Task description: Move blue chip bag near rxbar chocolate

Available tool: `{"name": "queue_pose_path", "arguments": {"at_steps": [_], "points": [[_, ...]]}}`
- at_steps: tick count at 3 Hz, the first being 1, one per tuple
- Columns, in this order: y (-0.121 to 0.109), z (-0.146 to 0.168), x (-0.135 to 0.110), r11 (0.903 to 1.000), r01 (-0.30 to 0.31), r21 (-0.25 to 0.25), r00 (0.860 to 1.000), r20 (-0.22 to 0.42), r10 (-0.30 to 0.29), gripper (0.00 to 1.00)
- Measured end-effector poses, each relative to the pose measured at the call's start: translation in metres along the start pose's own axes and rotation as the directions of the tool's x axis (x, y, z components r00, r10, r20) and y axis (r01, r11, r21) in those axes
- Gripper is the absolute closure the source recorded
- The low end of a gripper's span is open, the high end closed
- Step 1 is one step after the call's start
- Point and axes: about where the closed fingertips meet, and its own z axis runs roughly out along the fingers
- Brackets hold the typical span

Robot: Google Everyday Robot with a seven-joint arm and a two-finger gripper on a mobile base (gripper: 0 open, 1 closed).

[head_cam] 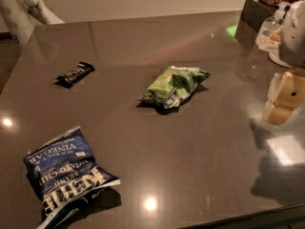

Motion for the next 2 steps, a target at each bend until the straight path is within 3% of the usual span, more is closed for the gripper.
{"name": "queue_pose_path", "arguments": {"at_steps": [2], "points": [[-0.0011, -0.0028, -0.0015, 0.9999, -0.007, -0.014, 1.000, 0.010, 0.008, 0.00]]}}
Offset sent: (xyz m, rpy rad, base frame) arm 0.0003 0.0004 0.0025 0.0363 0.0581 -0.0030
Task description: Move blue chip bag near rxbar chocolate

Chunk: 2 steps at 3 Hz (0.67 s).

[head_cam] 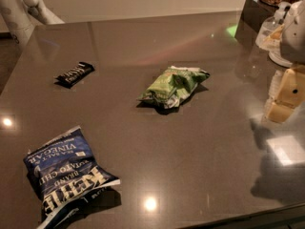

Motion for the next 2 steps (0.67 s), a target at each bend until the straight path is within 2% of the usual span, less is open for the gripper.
{"name": "queue_pose_path", "arguments": {"at_steps": [1, 2], "points": [[0.005, -0.004, -0.023, 0.9992, 0.032, -0.026, 0.997, 0.072, -0.030, 0.00], [0.020, -0.005, -0.071, 0.9949, 0.089, -0.046, 0.983, 0.164, -0.081, 0.00]]}}
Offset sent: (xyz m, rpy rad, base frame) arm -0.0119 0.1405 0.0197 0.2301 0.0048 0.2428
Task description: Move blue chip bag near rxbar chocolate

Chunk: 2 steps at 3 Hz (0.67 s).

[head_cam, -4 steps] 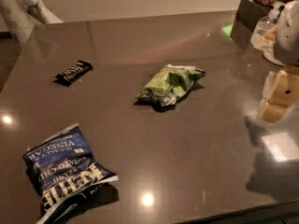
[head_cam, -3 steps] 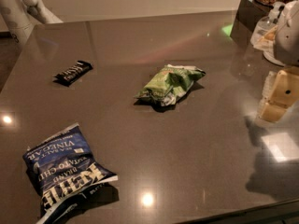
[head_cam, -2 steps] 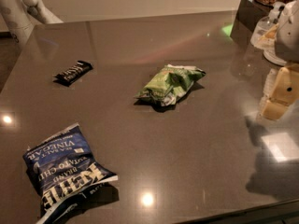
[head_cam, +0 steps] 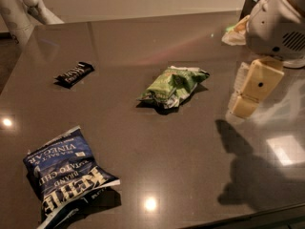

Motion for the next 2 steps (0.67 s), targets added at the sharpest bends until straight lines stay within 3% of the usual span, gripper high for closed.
{"name": "queue_pose_path", "arguments": {"at_steps": [1, 2], "points": [[0.018, 0.019, -0.051, 0.9968, 0.075, -0.029, 0.996, 0.051, -0.073, 0.00], [0.040, 0.047, -0.091, 0.9864, 0.154, -0.058, 0.987, 0.062, -0.151, 0.00]]}}
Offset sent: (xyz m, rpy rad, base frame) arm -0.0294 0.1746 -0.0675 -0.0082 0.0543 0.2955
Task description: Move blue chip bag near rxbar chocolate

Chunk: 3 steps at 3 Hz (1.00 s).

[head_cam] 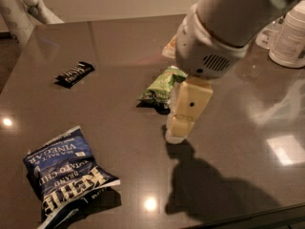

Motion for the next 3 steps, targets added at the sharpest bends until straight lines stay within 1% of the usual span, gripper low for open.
{"name": "queue_pose_path", "arguments": {"at_steps": [1, 2, 3], "points": [[0.024, 0.039, -0.034, 0.9954, 0.082, -0.049, 0.997, 0.000, -0.082, 0.00], [0.046, 0.072, -0.059, 0.9882, 0.129, -0.083, 0.992, 0.014, -0.128, 0.00], [0.059, 0.107, -0.087, 0.9827, 0.149, -0.110, 0.988, 0.060, -0.143, 0.00]]}}
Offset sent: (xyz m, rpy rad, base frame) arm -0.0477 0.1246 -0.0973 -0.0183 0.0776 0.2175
